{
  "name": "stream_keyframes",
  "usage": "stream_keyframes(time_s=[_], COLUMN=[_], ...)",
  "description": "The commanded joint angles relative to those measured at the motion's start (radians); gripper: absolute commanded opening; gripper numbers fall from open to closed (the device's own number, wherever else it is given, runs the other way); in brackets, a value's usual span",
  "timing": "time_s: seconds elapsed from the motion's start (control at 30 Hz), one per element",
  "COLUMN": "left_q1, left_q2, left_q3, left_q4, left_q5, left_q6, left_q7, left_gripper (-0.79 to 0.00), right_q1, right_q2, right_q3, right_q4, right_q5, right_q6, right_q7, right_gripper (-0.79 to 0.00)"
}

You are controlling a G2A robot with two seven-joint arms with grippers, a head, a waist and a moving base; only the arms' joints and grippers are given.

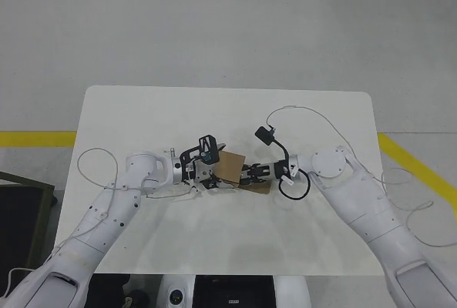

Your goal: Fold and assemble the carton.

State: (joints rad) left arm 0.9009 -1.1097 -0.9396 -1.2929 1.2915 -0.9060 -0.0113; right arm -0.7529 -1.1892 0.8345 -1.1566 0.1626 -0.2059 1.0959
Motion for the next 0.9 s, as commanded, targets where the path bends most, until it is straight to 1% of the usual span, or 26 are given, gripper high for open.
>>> stream_keyframes(time_s=[0.0, 0.2, 0.37, 0.57, 0.73, 0.8, 0.87], left_q1=[0.001, 0.003, 0.004, 0.008, 0.012, 0.012, 0.012], left_q2=[0.000, 0.000, -0.001, -0.001, -0.002, -0.002, -0.003], left_q3=[-0.001, -0.003, -0.005, -0.009, -0.012, -0.012, -0.012], left_q4=[-0.001, -0.001, -0.001, -0.005, -0.009, -0.011, -0.011], left_q5=[0.000, -0.001, -0.004, -0.008, -0.015, -0.017, -0.021], left_q6=[0.001, 0.000, 0.001, 0.009, 0.024, 0.033, 0.037], left_q7=[-0.001, -0.001, -0.004, -0.007, -0.019, -0.025, -0.030], left_gripper=[0.000, 0.000, 0.000, 0.000, 0.000, 0.000, 0.000], right_q1=[0.007, 0.023, 0.029, 0.010, -0.029, -0.047, -0.068], right_q2=[-0.005, -0.020, -0.014, 0.014, 0.047, 0.061, 0.075], right_q3=[-0.009, -0.027, -0.010, 0.045, 0.118, 0.149, 0.180], right_q4=[0.013, 0.050, 0.057, 0.032, -0.026, -0.060, -0.099], right_q5=[0.006, 0.021, 0.013, -0.032, -0.063, -0.084, -0.101], right_q6=[-0.009, -0.037, -0.037, -0.014, 0.008, 0.023, 0.046], right_q7=[-0.002, -0.003, 0.022, 0.075, 0.107, 0.124, 0.142], right_gripper=[-0.785, -0.785, -0.785, -0.785, -0.754, -0.723, -0.674])
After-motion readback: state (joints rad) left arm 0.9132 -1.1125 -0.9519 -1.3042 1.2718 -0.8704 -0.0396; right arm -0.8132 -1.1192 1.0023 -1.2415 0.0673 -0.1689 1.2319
